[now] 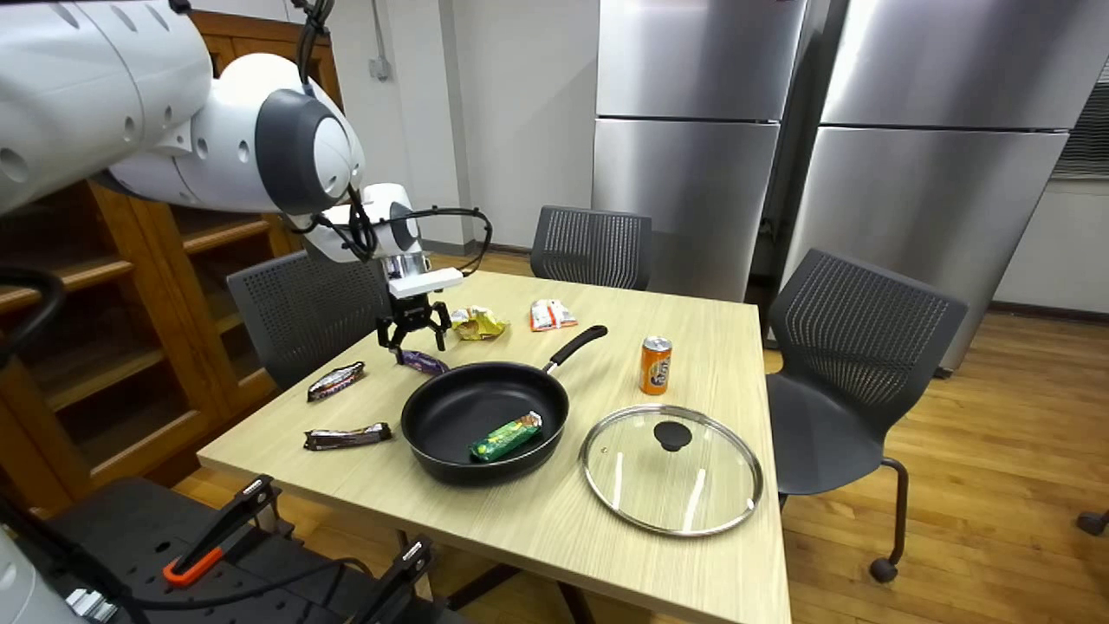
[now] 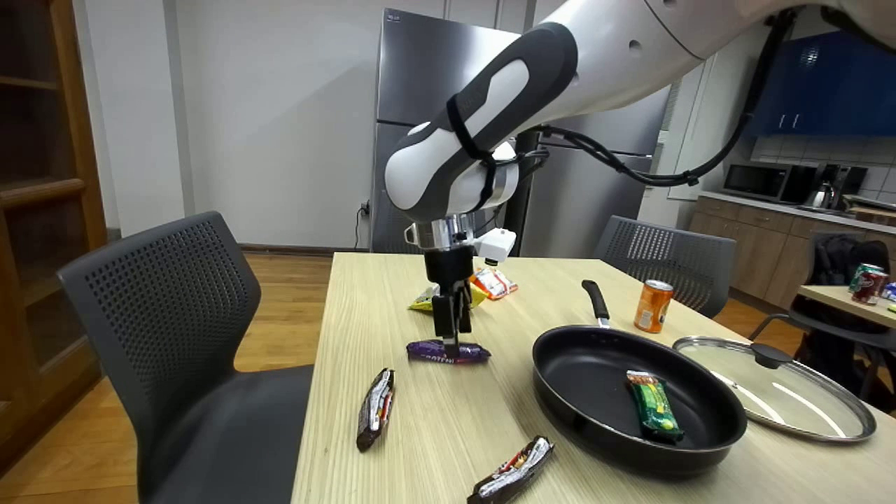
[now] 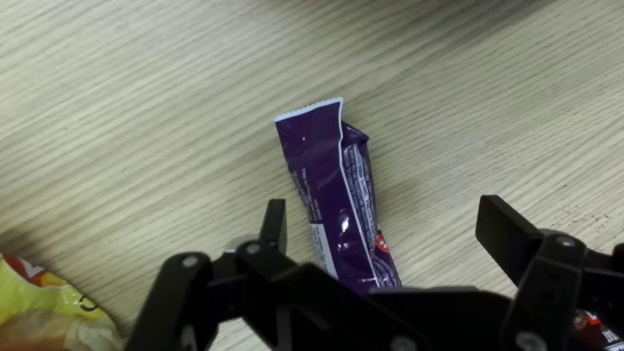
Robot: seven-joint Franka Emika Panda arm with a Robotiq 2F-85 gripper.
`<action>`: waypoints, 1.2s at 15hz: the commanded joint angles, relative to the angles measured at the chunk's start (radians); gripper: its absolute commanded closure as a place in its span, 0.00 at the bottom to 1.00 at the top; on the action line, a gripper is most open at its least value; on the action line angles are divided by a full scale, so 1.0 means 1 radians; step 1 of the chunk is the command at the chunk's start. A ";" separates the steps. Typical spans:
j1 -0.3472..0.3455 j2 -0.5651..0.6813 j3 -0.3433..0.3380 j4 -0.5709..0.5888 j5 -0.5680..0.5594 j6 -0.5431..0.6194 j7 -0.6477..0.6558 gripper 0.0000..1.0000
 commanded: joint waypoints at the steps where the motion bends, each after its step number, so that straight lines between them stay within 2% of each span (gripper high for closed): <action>1: 0.006 0.060 0.006 0.114 -0.009 -0.072 -0.050 0.00; 11: 0.011 0.129 -0.004 0.227 0.002 -0.133 -0.064 0.00; 12: 0.009 0.088 -0.007 0.163 0.004 -0.113 -0.059 0.00; 15: 0.008 0.091 -0.008 0.165 0.004 -0.119 -0.060 0.00; 16: 0.008 0.091 -0.009 0.164 0.004 -0.119 -0.060 0.25; 17: 0.008 0.091 -0.008 0.164 0.004 -0.120 -0.062 0.26; 18: 0.008 0.091 -0.008 0.164 0.004 -0.121 -0.062 0.34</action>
